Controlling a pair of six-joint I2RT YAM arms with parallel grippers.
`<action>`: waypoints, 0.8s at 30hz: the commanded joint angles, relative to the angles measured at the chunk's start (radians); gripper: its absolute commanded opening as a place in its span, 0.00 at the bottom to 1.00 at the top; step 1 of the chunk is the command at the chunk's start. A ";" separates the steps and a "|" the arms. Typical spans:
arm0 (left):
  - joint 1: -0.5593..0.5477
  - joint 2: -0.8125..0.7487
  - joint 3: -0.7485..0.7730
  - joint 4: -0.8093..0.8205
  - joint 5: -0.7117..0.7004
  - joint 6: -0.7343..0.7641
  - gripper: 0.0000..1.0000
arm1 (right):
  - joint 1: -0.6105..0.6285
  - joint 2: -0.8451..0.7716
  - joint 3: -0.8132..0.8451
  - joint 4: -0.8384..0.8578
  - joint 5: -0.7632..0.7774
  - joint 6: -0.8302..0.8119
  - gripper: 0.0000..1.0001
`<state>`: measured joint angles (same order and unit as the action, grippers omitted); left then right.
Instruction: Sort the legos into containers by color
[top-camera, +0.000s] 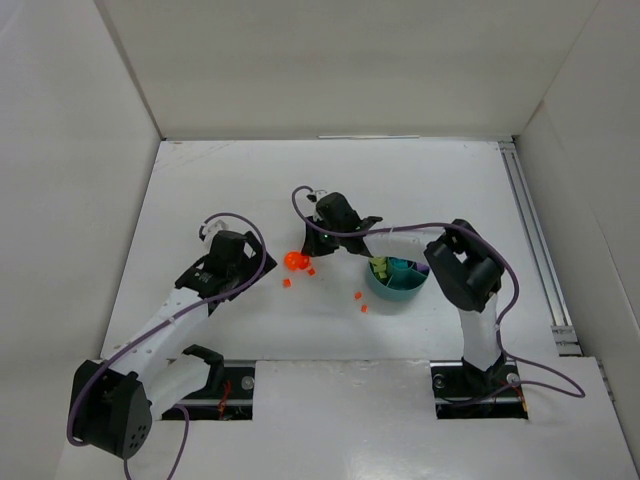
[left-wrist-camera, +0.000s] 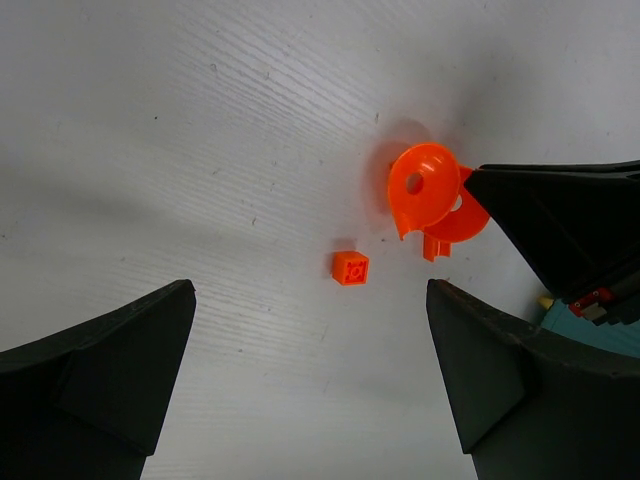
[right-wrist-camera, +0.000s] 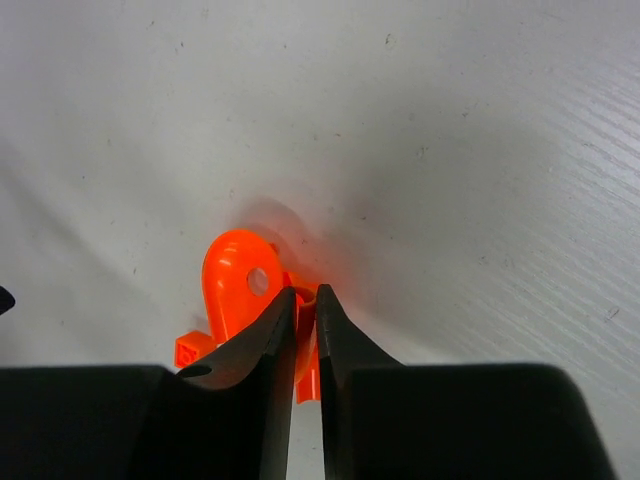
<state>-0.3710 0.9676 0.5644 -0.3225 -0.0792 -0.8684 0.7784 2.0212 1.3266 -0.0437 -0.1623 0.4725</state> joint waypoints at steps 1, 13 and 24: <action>0.003 -0.004 -0.008 0.020 0.006 0.017 1.00 | -0.005 -0.007 -0.003 0.053 -0.013 -0.012 0.15; 0.003 0.005 0.011 0.020 0.006 0.026 1.00 | -0.005 -0.246 -0.082 0.053 0.126 -0.178 0.00; 0.003 0.043 0.038 0.051 0.024 0.046 1.00 | 0.053 -0.741 -0.311 -0.079 0.303 -0.501 0.00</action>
<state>-0.3710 1.0019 0.5655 -0.3038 -0.0700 -0.8444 0.8085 1.4155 1.0645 -0.0570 0.0662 0.0952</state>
